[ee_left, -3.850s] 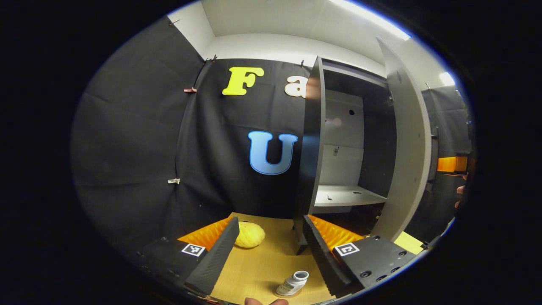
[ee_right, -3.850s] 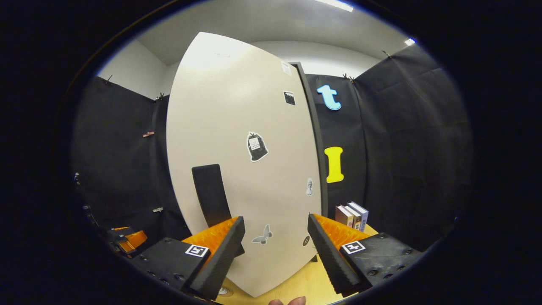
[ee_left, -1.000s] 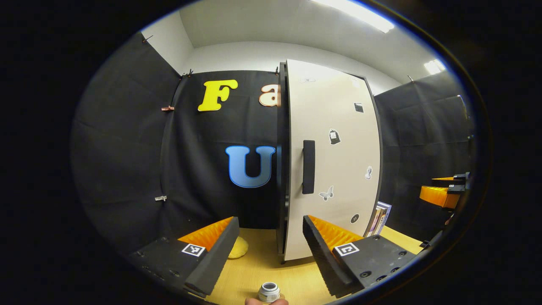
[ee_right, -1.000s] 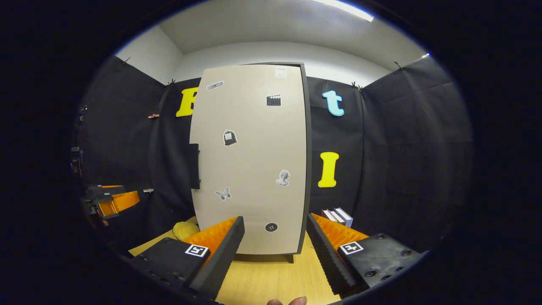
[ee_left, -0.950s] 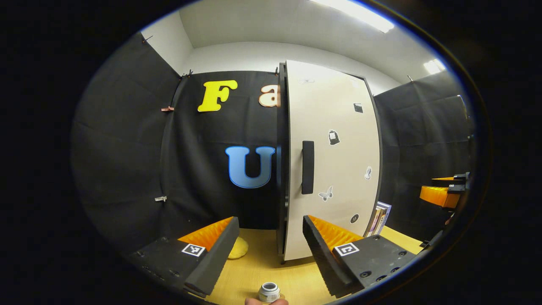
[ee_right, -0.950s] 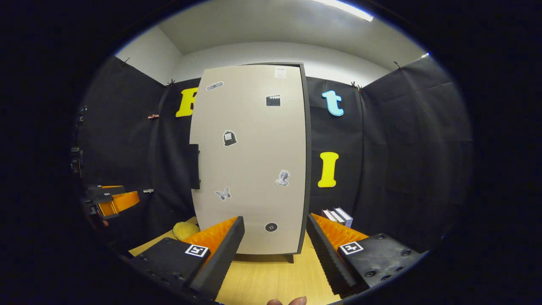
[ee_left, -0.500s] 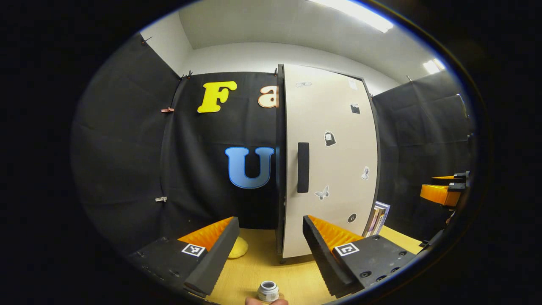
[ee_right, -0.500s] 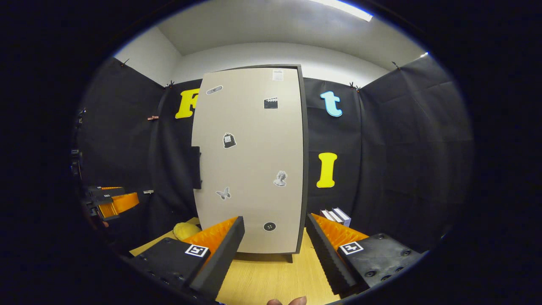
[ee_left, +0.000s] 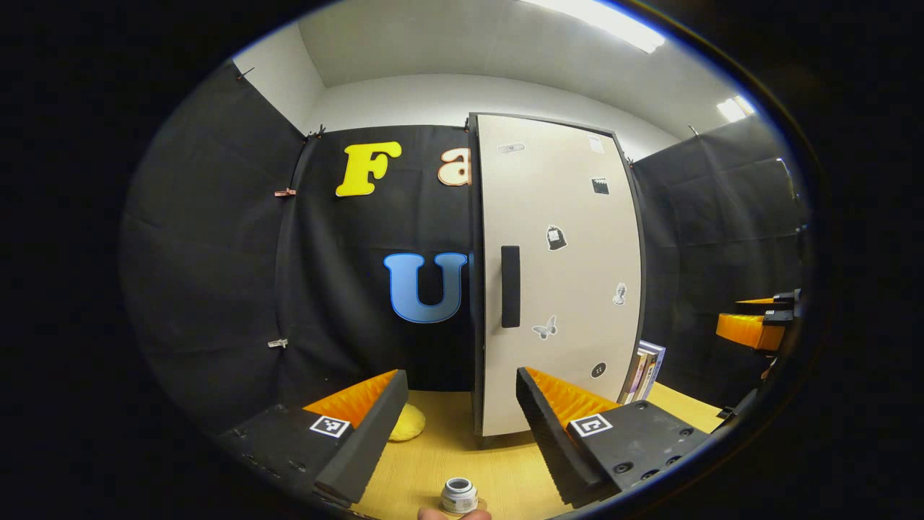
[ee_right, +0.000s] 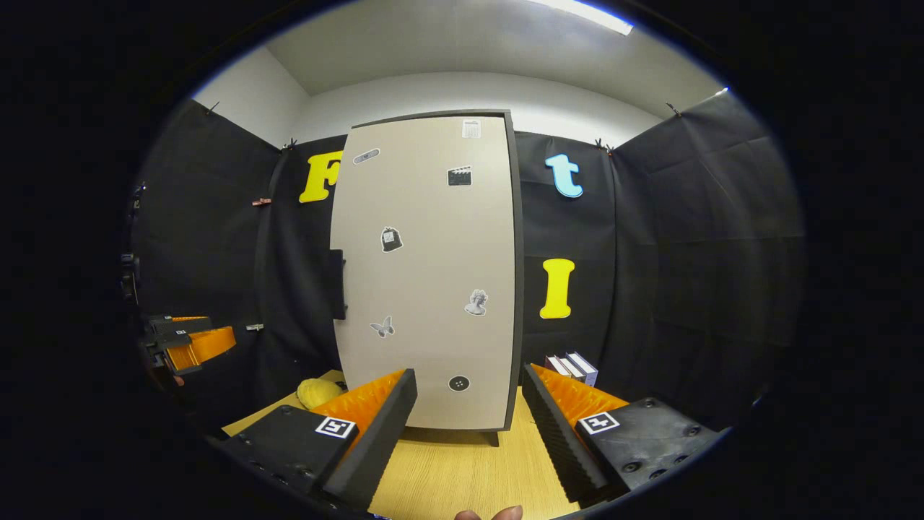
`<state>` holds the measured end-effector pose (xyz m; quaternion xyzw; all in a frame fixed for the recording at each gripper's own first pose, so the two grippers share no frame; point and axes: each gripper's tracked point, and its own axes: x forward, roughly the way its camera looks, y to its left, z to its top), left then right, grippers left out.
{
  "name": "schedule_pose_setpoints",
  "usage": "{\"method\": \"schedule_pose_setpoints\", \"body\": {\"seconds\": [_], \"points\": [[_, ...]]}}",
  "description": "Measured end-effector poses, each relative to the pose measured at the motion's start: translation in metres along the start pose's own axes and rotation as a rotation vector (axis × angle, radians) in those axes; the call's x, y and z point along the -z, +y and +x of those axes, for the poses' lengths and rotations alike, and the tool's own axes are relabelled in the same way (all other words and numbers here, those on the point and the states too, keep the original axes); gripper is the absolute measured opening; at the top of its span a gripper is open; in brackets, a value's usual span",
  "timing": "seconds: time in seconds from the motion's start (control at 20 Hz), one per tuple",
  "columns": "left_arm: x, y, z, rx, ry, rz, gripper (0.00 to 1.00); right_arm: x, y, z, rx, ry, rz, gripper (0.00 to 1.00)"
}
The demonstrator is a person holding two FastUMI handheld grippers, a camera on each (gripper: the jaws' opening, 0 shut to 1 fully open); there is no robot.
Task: Open the cabinet door with the right hand, grasp the bottle in the cabinet with the left hand and place it on the coaster, then close the cabinet door with the right hand.
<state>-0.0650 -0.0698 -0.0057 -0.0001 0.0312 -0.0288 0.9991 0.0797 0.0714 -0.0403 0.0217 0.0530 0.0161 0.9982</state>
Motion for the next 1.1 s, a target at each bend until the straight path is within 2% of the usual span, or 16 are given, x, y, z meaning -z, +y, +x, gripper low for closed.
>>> {"method": "schedule_pose_setpoints", "body": {"seconds": [1.1], "points": [[-0.0021, -0.0046, -0.0015, -0.011, -0.004, 0.009, 0.95, -0.0047, -0.0016, 0.0014, -0.022, -0.004, -0.008, 0.96]]}}
